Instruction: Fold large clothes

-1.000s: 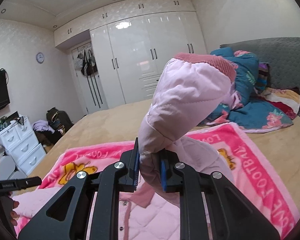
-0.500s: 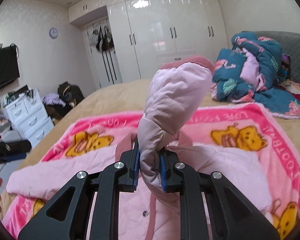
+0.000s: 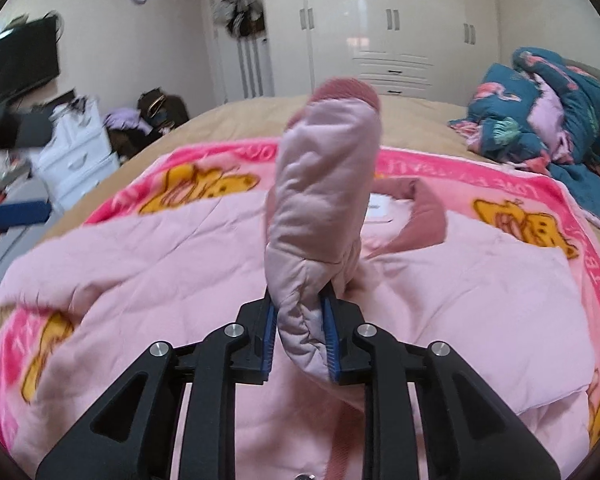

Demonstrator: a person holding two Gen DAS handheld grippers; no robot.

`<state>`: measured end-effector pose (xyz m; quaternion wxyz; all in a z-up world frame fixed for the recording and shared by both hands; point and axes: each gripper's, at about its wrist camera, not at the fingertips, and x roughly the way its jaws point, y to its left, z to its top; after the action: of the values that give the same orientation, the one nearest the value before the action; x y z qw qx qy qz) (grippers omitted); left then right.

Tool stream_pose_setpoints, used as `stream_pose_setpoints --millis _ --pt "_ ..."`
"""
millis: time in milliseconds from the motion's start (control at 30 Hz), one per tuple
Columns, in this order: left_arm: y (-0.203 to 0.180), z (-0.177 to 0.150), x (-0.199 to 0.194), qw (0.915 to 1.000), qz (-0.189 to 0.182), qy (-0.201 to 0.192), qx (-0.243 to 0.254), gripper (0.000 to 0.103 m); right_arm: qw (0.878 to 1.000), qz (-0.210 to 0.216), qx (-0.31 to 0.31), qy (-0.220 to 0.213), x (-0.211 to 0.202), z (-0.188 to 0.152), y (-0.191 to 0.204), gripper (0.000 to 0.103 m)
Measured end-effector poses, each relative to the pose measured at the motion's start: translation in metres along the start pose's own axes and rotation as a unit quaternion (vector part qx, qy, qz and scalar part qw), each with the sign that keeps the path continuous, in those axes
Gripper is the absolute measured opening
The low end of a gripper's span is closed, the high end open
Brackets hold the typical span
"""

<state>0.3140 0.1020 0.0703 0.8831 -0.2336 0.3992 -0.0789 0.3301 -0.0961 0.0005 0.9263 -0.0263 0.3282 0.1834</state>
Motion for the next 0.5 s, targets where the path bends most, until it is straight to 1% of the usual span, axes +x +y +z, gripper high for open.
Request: stream_pose_setpoints --millis 133,267,333,367,400,433,467,500 --pt "0.005 -0.006 0.005 0.9998 -0.010 0.012 -0.014 0.094 0.999 0.012 -0.019 0.025 0.007 -0.012 0.014 0.028" --pt "0.009 -0.009 0.009 0.9995 -0.014 0.017 -0.023 0.094 0.998 0.030 -0.023 0.052 0.014 -0.023 0.023 0.039" --pt "0.011 -0.011 0.012 0.9992 -0.019 0.022 -0.029 0.094 0.997 0.045 -0.019 0.066 0.017 -0.028 0.026 0.047" --pt "0.012 -0.012 0.015 0.9990 -0.020 0.025 -0.031 0.094 0.996 0.053 -0.016 0.073 0.017 -0.030 0.028 0.054" --pt "0.013 -0.013 0.018 0.9987 -0.023 0.031 -0.033 0.094 0.995 0.061 -0.014 0.078 0.016 -0.032 0.030 0.063" --pt "0.014 -0.016 0.024 0.9982 -0.025 0.041 -0.035 0.094 0.994 0.070 -0.012 0.079 0.014 -0.033 0.031 0.068" --pt "0.016 -0.017 0.028 0.9979 -0.025 0.047 -0.036 0.094 0.994 0.081 -0.010 0.078 0.010 -0.035 0.033 0.075" --pt "0.017 -0.020 0.032 0.9976 -0.024 0.054 -0.037 0.094 0.993 0.092 -0.006 0.075 0.004 -0.037 0.033 0.078"
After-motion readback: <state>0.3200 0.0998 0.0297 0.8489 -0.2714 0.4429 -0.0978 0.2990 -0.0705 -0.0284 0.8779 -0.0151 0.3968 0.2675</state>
